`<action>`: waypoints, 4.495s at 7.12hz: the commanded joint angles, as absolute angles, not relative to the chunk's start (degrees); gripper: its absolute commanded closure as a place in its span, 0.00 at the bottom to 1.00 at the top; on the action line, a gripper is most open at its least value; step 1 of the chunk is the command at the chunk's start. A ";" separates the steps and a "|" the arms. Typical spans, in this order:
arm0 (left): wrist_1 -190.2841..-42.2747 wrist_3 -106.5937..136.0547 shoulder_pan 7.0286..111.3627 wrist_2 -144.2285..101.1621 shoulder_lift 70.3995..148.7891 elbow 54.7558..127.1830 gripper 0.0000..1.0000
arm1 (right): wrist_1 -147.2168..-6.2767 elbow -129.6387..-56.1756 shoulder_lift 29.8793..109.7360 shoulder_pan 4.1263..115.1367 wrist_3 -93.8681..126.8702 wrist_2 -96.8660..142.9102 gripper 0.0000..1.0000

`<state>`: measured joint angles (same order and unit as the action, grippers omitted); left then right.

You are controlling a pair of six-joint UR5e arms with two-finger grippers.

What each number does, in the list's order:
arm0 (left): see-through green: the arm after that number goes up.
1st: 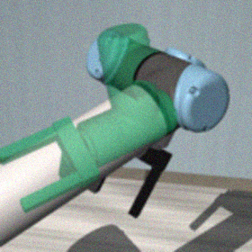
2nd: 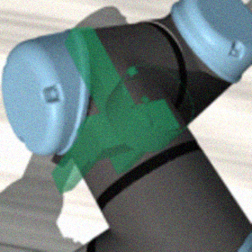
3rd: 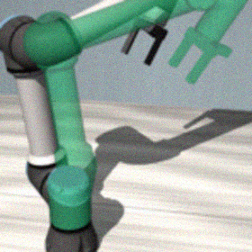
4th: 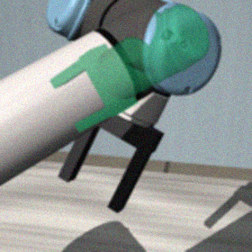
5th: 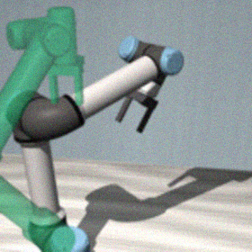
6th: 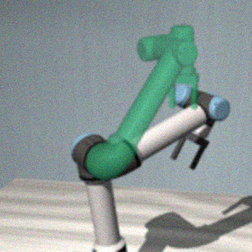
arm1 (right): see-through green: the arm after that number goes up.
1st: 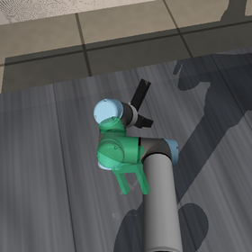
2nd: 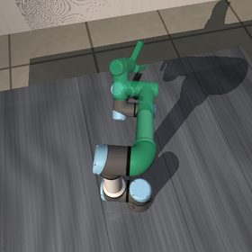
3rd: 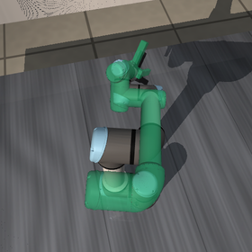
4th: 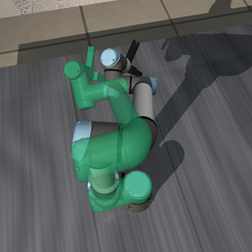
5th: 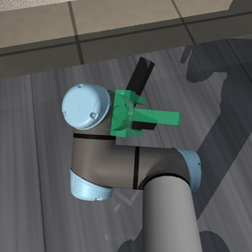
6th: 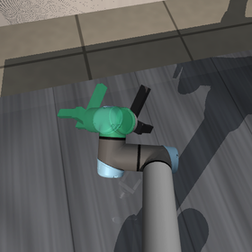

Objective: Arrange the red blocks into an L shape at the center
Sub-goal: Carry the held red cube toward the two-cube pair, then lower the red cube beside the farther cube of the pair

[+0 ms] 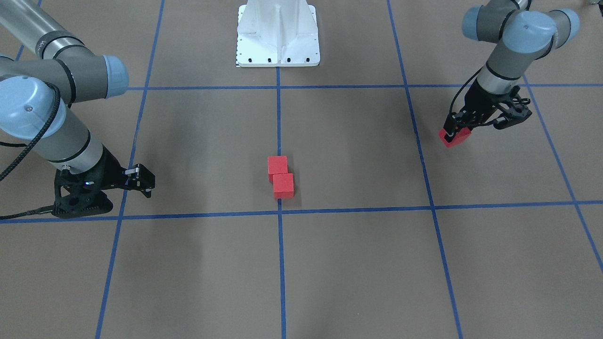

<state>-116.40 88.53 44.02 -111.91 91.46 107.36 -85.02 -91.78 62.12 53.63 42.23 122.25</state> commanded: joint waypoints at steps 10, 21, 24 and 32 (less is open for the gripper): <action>-84.82 138.82 38.24 -107.49 138.15 79.28 1.00 | -84.55 -98.35 68.91 54.05 39.99 122.78 0.01; -85.43 150.90 35.34 -107.93 147.91 66.63 1.00 | -84.64 -102.57 71.98 53.53 40.69 122.96 0.01; -84.99 151.00 34.19 -107.93 148.10 66.45 1.00 | -84.64 -102.57 72.07 53.35 40.78 122.96 0.01; -85.69 151.00 34.37 -108.02 148.71 66.71 1.00 | -84.64 -103.01 72.33 53.17 40.87 122.96 0.01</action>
<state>-85.55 150.93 34.40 -108.01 148.52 66.68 -84.64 -102.98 72.29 53.18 40.87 122.96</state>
